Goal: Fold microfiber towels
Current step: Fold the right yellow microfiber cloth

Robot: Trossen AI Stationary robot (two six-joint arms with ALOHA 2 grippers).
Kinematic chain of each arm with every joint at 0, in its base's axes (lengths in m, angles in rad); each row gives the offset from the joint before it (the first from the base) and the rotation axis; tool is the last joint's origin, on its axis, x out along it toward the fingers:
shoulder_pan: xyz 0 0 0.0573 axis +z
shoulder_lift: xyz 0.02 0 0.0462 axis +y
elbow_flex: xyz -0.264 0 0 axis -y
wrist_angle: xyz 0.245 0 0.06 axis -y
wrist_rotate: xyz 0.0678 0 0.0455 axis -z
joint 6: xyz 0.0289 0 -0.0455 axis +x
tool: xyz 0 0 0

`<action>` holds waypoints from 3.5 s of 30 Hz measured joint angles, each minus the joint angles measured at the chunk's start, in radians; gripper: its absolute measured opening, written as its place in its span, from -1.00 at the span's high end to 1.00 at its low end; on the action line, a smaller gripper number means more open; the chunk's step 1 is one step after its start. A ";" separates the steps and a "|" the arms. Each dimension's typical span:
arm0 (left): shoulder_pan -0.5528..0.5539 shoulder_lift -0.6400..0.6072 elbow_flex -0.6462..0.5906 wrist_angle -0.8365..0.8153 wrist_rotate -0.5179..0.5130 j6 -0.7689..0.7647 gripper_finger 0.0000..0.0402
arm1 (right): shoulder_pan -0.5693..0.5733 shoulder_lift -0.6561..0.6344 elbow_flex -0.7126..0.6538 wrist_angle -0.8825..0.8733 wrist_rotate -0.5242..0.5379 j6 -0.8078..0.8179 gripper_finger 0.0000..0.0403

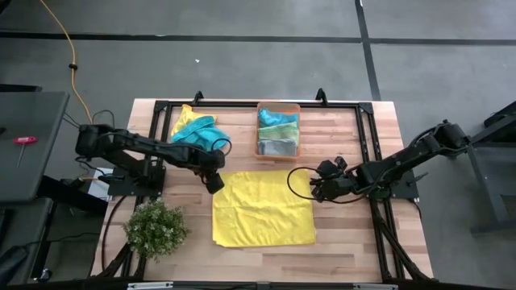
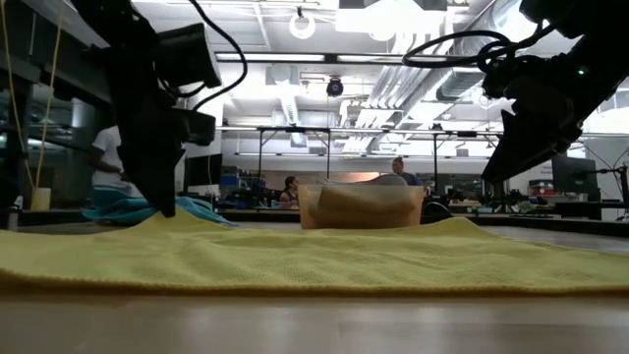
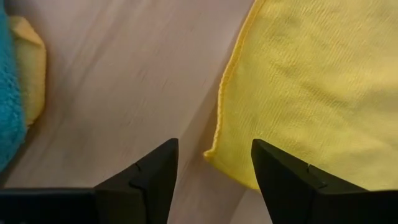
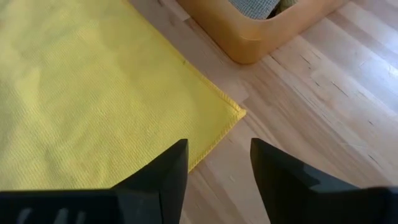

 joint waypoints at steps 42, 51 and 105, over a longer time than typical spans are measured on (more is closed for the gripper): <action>-0.001 -0.002 0.000 0.061 -0.008 0.001 1.00 | -0.318 0.100 -0.329 0.786 -0.340 0.270 0.17; -0.001 -0.002 0.000 0.071 -0.013 0.001 1.00 | -0.327 0.190 -0.327 0.860 -0.278 0.270 0.20; 0.000 -0.006 0.093 0.084 -0.262 0.108 1.00 | -0.327 -0.153 -0.328 0.597 -0.121 -0.025 1.00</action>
